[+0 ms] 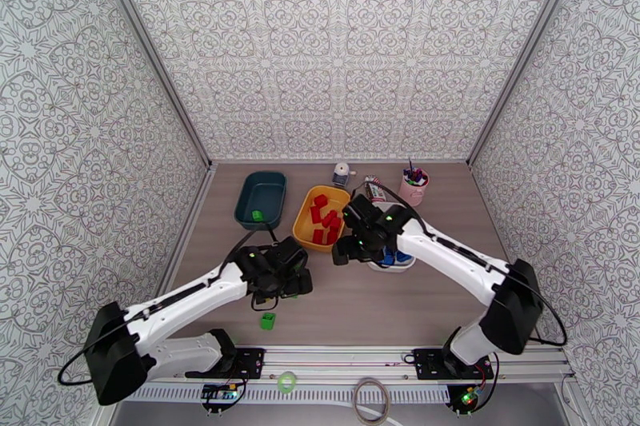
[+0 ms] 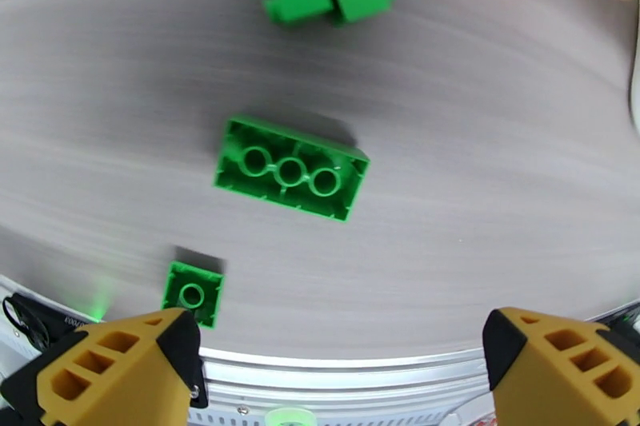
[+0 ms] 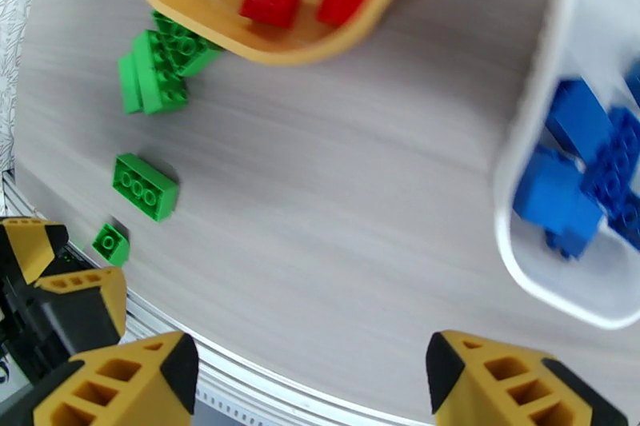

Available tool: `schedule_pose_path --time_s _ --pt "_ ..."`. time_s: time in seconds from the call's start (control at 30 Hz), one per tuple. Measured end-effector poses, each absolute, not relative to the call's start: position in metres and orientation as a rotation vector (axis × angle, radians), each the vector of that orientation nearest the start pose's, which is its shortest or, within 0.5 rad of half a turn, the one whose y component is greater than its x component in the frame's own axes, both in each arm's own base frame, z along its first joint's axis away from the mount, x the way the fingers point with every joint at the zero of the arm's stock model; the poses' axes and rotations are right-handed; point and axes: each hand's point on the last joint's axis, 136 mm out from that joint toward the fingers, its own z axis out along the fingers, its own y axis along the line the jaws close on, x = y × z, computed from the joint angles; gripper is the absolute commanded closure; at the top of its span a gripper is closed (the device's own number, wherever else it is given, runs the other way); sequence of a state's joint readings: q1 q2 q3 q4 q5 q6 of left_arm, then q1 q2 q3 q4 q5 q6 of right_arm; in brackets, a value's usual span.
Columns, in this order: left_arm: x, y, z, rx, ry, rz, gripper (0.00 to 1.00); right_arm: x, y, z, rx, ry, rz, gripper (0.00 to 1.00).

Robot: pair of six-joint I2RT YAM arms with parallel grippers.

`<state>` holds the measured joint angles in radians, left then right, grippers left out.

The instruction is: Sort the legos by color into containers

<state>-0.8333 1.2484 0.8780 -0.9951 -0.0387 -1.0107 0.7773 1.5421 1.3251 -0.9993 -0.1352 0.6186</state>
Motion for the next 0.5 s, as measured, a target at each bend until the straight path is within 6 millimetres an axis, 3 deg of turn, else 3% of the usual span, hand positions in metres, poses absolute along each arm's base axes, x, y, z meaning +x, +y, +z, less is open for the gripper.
schedule_pose_path --time_s 0.17,0.3,0.5 --pt "0.161 -0.167 0.065 -0.252 3.03 -0.136 0.01 0.227 0.25 0.15 -0.206 2.918 0.467 0.21" --pt "0.159 -0.152 0.044 -0.266 3.081 -0.057 0.01 0.227 0.249 0.152 -0.182 2.914 0.465 0.21" --pt "0.168 -0.141 0.037 -0.277 3.099 -0.054 0.04 0.228 0.249 0.152 -0.163 2.915 0.463 0.21"
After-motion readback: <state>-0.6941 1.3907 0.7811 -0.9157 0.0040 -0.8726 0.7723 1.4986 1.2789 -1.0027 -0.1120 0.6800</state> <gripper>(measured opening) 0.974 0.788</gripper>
